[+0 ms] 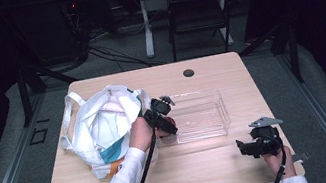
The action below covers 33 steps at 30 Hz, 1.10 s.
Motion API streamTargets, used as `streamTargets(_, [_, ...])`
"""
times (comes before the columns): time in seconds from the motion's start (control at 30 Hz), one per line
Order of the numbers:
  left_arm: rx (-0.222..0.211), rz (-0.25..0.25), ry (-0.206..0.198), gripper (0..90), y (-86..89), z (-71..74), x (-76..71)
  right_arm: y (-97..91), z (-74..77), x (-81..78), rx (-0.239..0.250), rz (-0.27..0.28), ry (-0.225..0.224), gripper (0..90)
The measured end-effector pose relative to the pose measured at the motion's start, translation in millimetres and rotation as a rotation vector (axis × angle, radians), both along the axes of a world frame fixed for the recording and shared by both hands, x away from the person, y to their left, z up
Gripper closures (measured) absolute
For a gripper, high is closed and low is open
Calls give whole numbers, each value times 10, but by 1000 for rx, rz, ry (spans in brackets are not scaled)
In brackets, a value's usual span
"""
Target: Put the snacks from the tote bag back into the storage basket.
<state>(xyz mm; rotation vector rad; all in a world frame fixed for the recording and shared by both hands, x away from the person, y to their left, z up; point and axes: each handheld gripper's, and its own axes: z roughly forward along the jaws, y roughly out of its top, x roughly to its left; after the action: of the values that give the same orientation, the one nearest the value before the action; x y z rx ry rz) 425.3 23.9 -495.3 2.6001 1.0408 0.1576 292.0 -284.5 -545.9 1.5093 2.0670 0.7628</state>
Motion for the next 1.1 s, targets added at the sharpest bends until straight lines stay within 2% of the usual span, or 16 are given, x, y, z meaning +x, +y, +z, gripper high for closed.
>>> streamTargets(0.17, [-41,10,-3,236,44,54,-1,5,5,-5,-1,-1,-3,132])
streamTargets(0.23, [-44,8,-24,223,51,98,-7,6,2,-4,-5,0,-1,132])
streamTargets(0.6, [-83,-17,-81,145,58,402,-39,-27,5,-37,-2,-13,-1,132])
streamTargets(0.67, [-99,-15,-89,131,101,475,-49,-28,4,-37,-1,-10,1,132])
streamTargets(0.93, [-108,8,-144,96,327,700,-95,-21,6,-39,-2,-14,-2,132])
streamTargets(1.1, [-127,19,-156,96,529,824,-135,-23,8,-40,-5,-12,2,132])
